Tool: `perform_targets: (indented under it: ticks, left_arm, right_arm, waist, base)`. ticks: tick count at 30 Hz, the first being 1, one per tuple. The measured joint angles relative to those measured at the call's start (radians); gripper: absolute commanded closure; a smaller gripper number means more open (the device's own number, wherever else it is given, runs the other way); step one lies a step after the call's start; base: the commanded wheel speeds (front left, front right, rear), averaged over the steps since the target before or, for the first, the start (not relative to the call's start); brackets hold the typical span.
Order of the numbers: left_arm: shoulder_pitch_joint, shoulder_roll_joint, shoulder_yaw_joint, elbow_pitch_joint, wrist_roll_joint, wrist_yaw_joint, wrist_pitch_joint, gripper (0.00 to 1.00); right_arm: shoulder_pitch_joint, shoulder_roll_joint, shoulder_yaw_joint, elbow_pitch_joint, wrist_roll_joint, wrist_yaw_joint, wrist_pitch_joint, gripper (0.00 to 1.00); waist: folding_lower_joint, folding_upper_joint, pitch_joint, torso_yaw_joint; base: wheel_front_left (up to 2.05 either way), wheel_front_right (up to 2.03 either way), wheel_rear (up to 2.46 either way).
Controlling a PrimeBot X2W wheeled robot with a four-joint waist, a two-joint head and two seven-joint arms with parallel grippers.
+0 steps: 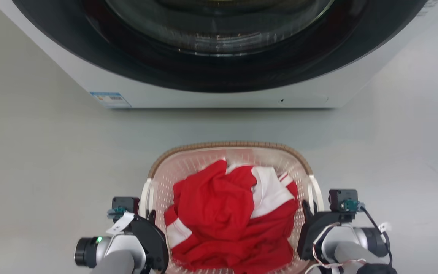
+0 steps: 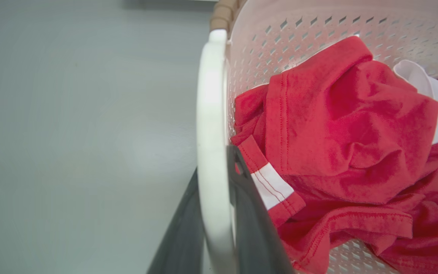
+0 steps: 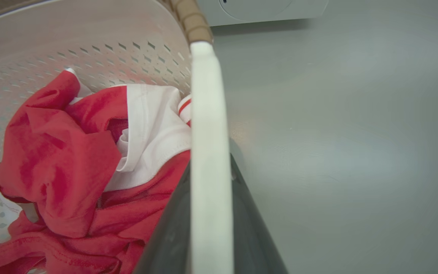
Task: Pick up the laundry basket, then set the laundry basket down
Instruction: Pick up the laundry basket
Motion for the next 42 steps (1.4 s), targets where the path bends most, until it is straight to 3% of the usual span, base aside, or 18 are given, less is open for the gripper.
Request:
perform_targets:
  ticks: [24, 42]
  left_arm:
    - [0.222, 0.010, -0.060, 0.040, -0.054, -0.017, 0.090, 1.00]
    - [0.294, 0.017, -0.113, 0.023, -0.072, -0.017, 0.128, 1.00]
  right_arm:
    - [0.222, 0.000, 0.165, -0.024, 0.238, -0.010, 0.104, 1.00]
    - [0.270, -0.001, 0.237, 0.000, 0.320, -0.010, 0.112, 1.00]
  waist:
    - [0.0001, 0.0000, -0.315, -0.053]
    - [0.0002, 0.0001, -0.408, -0.072]
  base:
    - [0.00, 0.00, 0.00]
    - [0.00, 0.00, 0.00]
